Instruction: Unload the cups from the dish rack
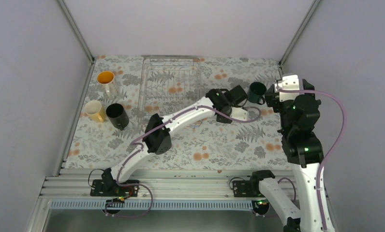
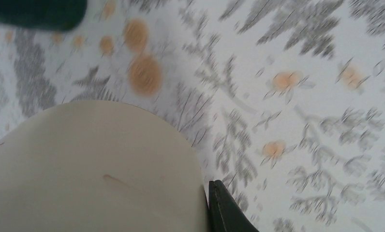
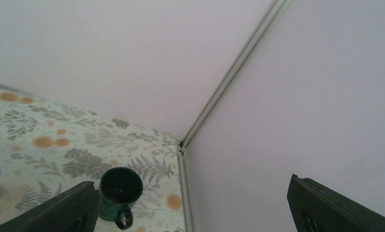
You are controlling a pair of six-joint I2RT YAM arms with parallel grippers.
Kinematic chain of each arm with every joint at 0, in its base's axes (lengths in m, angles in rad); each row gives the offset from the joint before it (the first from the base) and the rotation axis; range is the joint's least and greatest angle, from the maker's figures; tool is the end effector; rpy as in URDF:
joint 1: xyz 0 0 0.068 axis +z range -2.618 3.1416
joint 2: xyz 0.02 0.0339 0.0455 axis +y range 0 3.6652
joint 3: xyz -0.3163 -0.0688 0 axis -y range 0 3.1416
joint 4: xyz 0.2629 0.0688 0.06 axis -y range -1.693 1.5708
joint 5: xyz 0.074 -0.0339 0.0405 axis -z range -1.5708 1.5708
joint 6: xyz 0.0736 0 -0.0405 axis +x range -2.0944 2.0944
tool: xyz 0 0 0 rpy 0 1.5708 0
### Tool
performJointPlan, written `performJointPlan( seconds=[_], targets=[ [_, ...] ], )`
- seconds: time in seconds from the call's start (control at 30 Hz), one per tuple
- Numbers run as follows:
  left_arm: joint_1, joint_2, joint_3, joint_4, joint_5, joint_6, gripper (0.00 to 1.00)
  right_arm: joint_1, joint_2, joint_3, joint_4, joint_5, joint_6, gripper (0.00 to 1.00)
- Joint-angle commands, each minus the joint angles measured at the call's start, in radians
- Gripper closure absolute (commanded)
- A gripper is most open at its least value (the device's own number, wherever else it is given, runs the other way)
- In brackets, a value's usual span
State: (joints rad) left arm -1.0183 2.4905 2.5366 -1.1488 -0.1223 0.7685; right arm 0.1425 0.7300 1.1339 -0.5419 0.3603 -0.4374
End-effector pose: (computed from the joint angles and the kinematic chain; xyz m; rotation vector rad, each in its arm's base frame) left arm 0.3214 -0.5041 0.2460 2.0494 1.6983 0.0826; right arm 0.1462 -0.0052 0.4633 -0.2286 1.7128 -0.5258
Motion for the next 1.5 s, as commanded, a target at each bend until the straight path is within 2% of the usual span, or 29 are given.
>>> performJointPlan(
  seconds=[0.0, 0.5, 0.53, 0.6, 0.63, 1.07, 1.13, 1.23, 1.27, 1.33, 1.47],
  targets=[
    [-0.053, 0.04, 0.073, 0.082, 0.032, 0.031, 0.98, -0.006, -0.037, 0.015, 0.023, 0.101, -0.042, 0.0],
    [-0.125, 0.114, 0.056, 0.107, 0.065, 0.107, 0.97, -0.006, -0.03, 0.061, -0.042, 0.028, -0.018, 0.0],
    [-0.125, 0.114, 0.056, 0.104, 0.062, 0.107, 0.93, -0.006, -0.027, 0.061, -0.045, 0.021, -0.016, 0.0],
    [-0.124, 0.114, 0.051, 0.096, 0.052, 0.103, 0.73, -0.006, -0.023, 0.058, -0.046, 0.015, -0.013, 0.0],
    [-0.123, 0.117, 0.048, 0.094, 0.044, 0.103, 0.67, -0.006, -0.023, 0.057, -0.046, 0.01, -0.011, 0.0],
    [-0.117, 0.093, 0.053, 0.1, -0.008, 0.094, 0.62, -0.006, -0.02, 0.061, -0.056, -0.015, 0.0, 0.0],
    [-0.115, 0.075, 0.053, 0.107, -0.02, 0.087, 0.55, -0.006, -0.019, 0.066, -0.058, -0.014, 0.004, 0.0],
    [-0.114, 0.038, 0.059, 0.118, -0.059, 0.068, 0.36, -0.006, -0.009, 0.081, -0.065, -0.025, 0.017, 0.0],
    [-0.115, 0.023, 0.057, 0.121, -0.07, 0.06, 0.27, -0.005, -0.003, 0.09, -0.071, -0.036, 0.023, 0.0],
    [-0.113, -0.017, 0.041, 0.139, -0.12, 0.045, 0.01, -0.006, 0.015, 0.107, -0.08, -0.055, 0.033, 0.0],
    [-0.081, -0.109, 0.021, 0.179, -0.212, -0.004, 0.0, -0.005, 0.066, 0.126, -0.092, -0.094, 0.041, 0.0]
  ],
)
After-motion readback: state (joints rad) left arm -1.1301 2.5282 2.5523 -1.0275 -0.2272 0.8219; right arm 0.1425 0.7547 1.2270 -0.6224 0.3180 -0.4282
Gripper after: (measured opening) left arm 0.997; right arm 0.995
